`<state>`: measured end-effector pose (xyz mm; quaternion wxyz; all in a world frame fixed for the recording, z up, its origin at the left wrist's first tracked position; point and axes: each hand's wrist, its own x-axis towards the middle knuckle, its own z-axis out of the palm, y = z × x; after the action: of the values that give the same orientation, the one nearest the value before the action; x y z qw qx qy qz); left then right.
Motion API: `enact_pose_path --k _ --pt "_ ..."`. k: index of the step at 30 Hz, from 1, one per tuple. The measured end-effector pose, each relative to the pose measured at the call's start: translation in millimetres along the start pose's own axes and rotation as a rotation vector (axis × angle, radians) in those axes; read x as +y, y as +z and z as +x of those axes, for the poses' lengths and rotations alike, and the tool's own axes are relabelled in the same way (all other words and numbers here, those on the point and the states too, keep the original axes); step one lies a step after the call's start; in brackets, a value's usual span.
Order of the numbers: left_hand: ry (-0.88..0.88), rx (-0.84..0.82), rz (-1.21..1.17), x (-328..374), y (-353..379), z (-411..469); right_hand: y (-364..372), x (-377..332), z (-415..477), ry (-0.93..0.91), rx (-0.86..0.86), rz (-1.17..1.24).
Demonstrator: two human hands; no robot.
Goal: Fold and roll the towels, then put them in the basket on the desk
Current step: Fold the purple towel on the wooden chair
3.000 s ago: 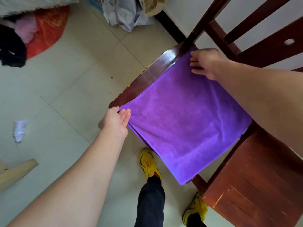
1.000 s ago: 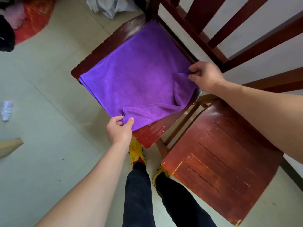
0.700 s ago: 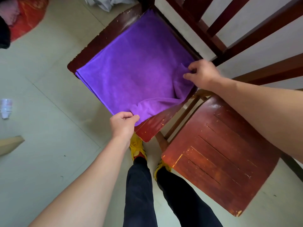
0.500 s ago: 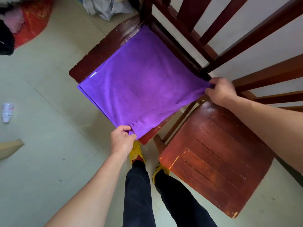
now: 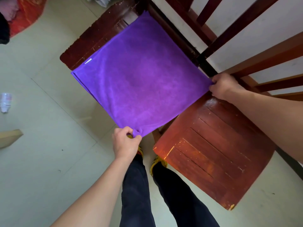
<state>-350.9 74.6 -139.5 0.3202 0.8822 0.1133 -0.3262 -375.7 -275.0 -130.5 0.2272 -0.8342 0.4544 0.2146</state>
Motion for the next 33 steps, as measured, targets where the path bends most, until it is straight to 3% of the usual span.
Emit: enact_pose_path --k 2,6,9,12,16,20,25,33 --pt "-0.033 0.010 -0.062 -4.6 4.2 -11.1 5.0 4.6 0.4 0.020 0.026 0.028" --pt "-0.295 0.068 -0.554 5.4 6.7 -20.3 10.0 10.9 1.2 0.079 0.009 0.155" --pt "-0.271 -0.078 -0.404 -1.5 7.7 -29.5 8.2 12.9 -0.9 0.086 -0.010 0.161" --pt "-0.432 -0.284 -0.244 -18.8 5.0 -41.1 3.6 11.8 -5.6 0.098 -0.007 0.180" --pt "-0.602 -0.289 -0.482 -22.5 -6.8 -50.8 -3.3 12.5 -11.9 0.183 -0.006 0.293" --pt "-0.668 -0.256 -0.792 -15.3 -20.6 -67.5 -21.2 2.4 -25.9 0.248 -0.009 0.441" --pt "-0.742 -0.179 -1.006 0.1 -42.2 -73.0 -51.5 -30.6 -42.7 0.268 -0.025 0.680" --pt "-0.603 -0.059 -1.131 43.6 -103.3 -16.1 -89.7 -123.9 -28.6 0.193 -0.009 0.841"
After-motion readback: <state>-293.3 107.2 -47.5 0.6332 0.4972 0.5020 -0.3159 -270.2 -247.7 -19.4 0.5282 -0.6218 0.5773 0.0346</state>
